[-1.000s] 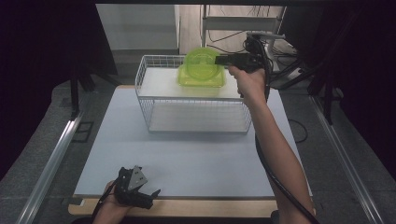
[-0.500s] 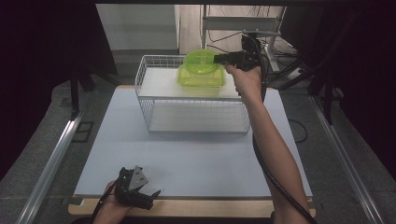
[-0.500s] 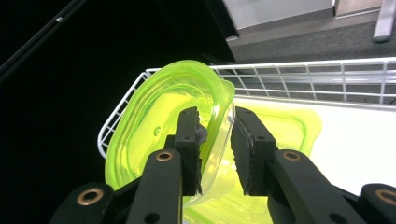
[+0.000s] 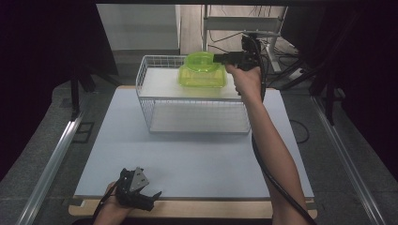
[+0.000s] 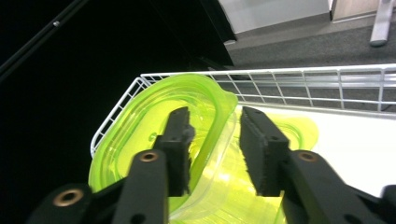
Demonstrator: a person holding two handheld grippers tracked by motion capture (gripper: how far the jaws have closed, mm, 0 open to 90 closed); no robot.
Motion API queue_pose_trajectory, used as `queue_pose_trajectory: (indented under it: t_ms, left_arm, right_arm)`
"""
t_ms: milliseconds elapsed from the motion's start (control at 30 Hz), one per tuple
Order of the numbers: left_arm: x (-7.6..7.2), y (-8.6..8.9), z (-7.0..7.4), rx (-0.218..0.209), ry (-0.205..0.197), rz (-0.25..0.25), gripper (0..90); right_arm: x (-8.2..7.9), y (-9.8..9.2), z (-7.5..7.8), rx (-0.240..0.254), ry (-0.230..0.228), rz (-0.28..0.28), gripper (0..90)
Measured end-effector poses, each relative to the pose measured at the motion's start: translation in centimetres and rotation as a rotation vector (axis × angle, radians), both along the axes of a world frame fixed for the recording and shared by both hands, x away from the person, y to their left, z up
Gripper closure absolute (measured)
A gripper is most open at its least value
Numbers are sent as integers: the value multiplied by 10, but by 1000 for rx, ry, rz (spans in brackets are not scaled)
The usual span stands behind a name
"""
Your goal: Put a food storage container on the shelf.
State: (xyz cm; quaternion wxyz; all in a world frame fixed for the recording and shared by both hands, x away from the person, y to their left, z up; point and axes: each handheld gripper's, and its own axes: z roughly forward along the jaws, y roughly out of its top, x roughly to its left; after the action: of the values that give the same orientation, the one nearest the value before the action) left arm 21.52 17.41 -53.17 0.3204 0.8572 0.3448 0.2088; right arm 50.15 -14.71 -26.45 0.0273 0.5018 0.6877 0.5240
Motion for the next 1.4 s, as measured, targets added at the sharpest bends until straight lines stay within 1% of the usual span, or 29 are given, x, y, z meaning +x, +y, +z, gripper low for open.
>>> queue_pose_trajectory:
  t_ms: [200, 267, 400, 500, 567, 633, 667, 933, 1067, 1167, 1300, 1400]
  left_arm:
    - [0, -1, 0, 1, 0, -2, 6]
    - [0, 0, 0, 0, -1, 0, 6]
    - [0, 0, 0, 3, -2, -1, 6]
    - [0, 0, 0, -1, -1, 1, 6]
    - [0, -1, 0, -1, 0, 1, 6]
    - [0, -1, 0, 6, -1, -2, 6]
    - [0, -1, 0, -1, -1, 1, 6]
    - [0, -2, -1, 2, -1, 0, 6]
    - [0, -1, -1, 0, -2, 2, 6]
    - [0, -1, -1, 5, 0, 2, 6]
    - [0, -1, -1, -4, -2, 5, 6]
    - [0, -1, -1, -7, -3, 7, 6]
  right_arm:
    - [-3, 2, 1, 4, -16, 29, 479]
    - [-5, 1, 1, 9, -24, 39, 420]
    - [-7, -1, -4, 2, -37, 70, 318]
    - [-9, -3, -9, 15, -44, 93, 276]
    - [-11, -5, -11, 13, -53, 106, 250]
    - [-14, -7, -13, 14, -61, 117, 247]
    - [-16, -8, -14, 17, -62, 123, 243]
    - [-30, -15, -19, 15, -93, 163, 229]
    - [-37, -18, -21, 34, -96, 181, 229]
    - [-43, -20, -24, 37, -106, 195, 229]
    - [-52, -23, -30, 11, -119, 219, 227]
    - [-58, -25, -38, 0, -115, 232, 226]
